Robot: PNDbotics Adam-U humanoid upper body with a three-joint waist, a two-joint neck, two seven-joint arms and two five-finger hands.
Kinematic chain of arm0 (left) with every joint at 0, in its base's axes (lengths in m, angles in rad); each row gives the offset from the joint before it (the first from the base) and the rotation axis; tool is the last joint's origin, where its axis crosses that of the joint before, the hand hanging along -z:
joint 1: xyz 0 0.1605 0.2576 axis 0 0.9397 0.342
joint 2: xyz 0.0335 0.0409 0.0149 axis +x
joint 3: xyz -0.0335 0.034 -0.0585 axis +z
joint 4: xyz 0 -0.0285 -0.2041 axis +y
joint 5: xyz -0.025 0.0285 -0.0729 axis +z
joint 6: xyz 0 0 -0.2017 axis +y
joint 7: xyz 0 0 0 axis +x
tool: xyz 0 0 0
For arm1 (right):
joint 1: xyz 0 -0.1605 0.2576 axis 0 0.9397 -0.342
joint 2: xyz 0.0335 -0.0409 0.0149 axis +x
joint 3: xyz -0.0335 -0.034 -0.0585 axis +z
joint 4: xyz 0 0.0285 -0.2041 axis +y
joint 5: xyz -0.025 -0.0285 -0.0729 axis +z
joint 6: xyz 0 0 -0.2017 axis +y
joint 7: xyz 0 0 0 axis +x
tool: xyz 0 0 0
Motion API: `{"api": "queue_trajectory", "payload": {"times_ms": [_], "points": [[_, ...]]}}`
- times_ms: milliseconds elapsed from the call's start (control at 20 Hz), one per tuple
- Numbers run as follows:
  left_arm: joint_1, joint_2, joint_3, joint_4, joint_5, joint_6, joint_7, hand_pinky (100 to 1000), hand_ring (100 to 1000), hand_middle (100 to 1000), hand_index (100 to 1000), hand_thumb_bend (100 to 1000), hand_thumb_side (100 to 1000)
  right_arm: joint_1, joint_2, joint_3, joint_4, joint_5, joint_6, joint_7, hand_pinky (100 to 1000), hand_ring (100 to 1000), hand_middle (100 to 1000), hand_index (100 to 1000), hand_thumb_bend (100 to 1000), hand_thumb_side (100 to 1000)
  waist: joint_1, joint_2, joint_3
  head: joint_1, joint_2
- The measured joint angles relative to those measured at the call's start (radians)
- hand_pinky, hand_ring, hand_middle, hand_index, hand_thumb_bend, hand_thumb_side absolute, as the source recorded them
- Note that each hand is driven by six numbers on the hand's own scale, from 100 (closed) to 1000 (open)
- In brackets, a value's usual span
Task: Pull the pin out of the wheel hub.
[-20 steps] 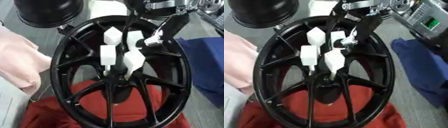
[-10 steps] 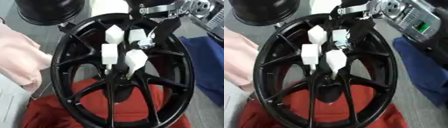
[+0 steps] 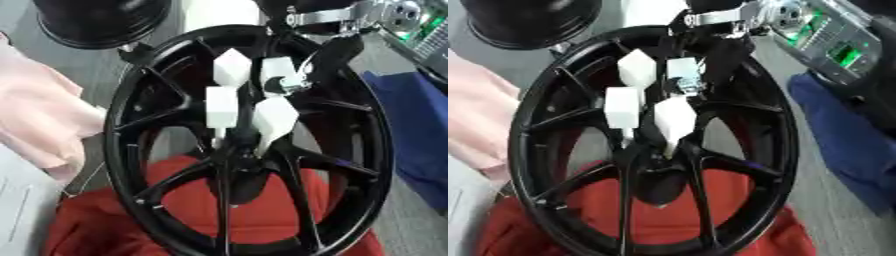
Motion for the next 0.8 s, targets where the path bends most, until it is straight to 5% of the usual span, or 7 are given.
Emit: {"api": "queue_trajectory", "payload": {"times_ms": [400,800], "points": [[0.0,-0.008,0.0,0.003,0.0,0.0,0.0,720,694,665,702,613,667,0.023,-0.022,-0.027,0.005,-0.002,-0.027,0.024,887,848,770,815,384,449,0.0,0.0,-0.001,0.006,0.0],[0.0,-0.008,0.0,0.003,0.0,0.001,-0.002,721,693,664,702,606,669,0.023,-0.023,-0.034,0.028,-0.024,-0.019,0.017,884,808,642,713,337,356,0.0,0.002,-0.001,0.007,-0.001]]}}
